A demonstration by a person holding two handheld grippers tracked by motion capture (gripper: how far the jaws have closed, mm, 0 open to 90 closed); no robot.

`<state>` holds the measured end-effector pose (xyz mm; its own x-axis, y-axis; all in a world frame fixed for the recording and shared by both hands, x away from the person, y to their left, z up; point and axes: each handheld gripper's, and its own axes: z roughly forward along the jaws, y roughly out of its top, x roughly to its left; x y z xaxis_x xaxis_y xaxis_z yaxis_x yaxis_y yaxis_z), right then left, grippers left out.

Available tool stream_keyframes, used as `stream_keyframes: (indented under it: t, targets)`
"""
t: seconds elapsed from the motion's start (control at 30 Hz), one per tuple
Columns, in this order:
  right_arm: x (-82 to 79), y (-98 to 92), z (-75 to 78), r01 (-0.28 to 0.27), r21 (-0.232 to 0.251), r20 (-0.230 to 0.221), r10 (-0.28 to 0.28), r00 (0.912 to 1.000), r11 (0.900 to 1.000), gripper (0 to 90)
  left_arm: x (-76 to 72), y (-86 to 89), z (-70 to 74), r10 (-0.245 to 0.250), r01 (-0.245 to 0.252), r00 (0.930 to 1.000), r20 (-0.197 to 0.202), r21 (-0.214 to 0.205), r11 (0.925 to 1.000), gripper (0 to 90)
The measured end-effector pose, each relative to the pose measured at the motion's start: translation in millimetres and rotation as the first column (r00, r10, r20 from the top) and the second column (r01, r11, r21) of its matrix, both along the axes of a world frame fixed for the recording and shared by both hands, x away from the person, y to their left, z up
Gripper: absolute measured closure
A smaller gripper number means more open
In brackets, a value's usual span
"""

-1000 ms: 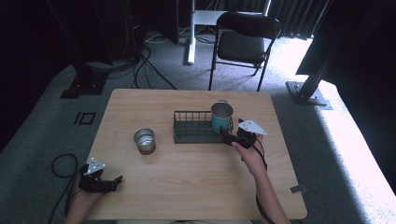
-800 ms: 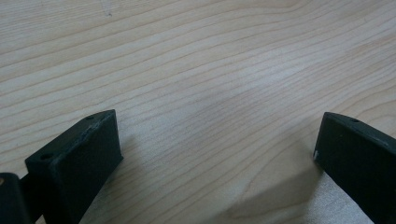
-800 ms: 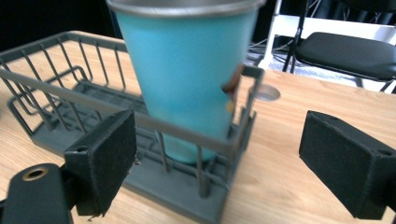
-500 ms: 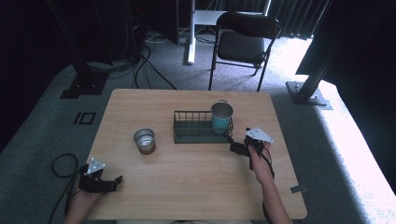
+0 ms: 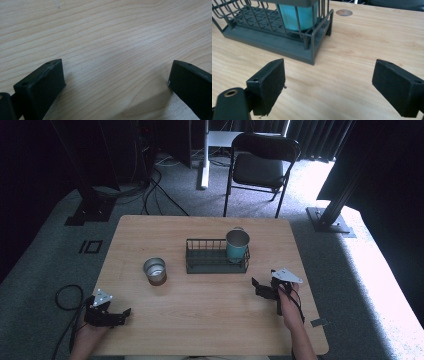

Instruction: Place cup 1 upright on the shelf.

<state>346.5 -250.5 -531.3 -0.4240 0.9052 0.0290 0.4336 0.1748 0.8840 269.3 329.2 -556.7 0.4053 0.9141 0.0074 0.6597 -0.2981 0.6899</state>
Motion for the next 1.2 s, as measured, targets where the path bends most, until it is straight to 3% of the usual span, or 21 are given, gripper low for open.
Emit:
stream_keyframes:
  t: [0.67,0.9,1.2]
  targets:
    - [-41.6,-32.6,-11.3,-0.008,-0.026,-0.053,0.006,0.9986,0.9996,11.1,0.1,0.1,-0.1,-0.001,0.001,1.0000,0.001,0.002,1.0000,1.2]
    - [-49.4,-40.3,-17.6,-0.003,-0.037,-0.080,0.000,0.9968,0.9993,11.1,0.0,0.1,0.0,-0.001,0.001,1.0000,0.001,0.002,1.0000,1.2]
    - [-56.8,-46.2,-23.0,-0.041,-0.077,-0.119,0.031,0.9924,0.9962,12.9,0.0,0.1,-0.1,-0.001,0.001,1.0000,0.001,0.002,1.0000,1.2]
